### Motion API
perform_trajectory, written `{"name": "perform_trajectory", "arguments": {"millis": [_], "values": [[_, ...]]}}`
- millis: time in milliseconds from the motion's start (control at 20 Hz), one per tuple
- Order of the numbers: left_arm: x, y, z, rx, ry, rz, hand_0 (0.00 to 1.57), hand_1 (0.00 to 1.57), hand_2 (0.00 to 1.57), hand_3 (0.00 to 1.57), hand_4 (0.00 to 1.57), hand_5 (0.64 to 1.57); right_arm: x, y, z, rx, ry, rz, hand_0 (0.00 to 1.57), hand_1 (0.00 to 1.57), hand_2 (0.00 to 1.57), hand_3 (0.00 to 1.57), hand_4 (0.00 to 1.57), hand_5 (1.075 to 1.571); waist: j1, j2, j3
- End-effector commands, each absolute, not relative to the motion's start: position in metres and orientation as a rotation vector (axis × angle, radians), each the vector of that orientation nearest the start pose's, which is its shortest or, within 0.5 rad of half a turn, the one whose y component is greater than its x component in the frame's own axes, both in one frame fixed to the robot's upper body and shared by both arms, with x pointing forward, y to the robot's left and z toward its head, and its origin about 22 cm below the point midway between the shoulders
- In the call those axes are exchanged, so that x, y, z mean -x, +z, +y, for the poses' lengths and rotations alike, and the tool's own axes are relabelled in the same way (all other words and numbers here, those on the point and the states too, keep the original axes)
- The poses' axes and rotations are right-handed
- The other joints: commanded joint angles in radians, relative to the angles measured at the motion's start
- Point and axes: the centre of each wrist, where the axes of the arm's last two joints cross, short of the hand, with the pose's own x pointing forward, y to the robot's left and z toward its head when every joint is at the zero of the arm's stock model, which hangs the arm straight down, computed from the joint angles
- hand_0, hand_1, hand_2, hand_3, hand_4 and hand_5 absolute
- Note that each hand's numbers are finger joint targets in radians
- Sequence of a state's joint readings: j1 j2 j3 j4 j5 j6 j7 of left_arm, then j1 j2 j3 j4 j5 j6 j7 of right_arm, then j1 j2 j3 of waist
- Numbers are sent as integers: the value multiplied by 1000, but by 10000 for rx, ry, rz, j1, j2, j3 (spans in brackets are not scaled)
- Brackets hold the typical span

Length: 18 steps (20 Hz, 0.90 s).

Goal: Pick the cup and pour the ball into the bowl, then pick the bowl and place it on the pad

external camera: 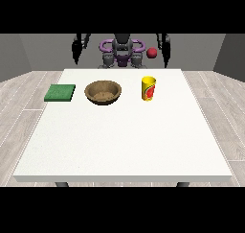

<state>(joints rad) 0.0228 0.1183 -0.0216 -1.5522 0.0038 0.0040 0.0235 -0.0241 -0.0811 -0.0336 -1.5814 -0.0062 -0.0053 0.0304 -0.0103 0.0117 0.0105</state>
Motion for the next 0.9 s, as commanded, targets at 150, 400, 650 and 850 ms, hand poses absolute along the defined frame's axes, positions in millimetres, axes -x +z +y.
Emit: {"name": "perform_trajectory", "arguments": {"millis": [150, 400, 650, 850], "values": [[-240, 26, 259, -964, -1221, -15500, 0, 0, 0, 0, 0, 1535, -249, 39, -261, 1104, 697, -15950, 0, 0, 0, 305, 1058, 1571, -64, -2387, -87], [-253, 64, 226, 1887, 509, -16181, 0, 0, 0, 0, 0, 1529, -259, 84, -189, -1219, 402, -16485, 0, 0, 0, 0, 919, 1570, 291, -4794, -156], [-238, 74, 228, 2835, 1381, -14631, 0, 0, 0, 0, 0, 1546, -236, 77, -134, -1181, -332, -14319, 0, 0, 0, 0, 675, 1569, 891, -5275, -121], [-235, 88, 203, 3063, 831, -14986, 0, 0, 0, 0, 0, 1535, -233, 106, -98, -1203, 60, -14782, 0, 0, 0, 0, 512, 1571, 497, -4446, -113]]}}
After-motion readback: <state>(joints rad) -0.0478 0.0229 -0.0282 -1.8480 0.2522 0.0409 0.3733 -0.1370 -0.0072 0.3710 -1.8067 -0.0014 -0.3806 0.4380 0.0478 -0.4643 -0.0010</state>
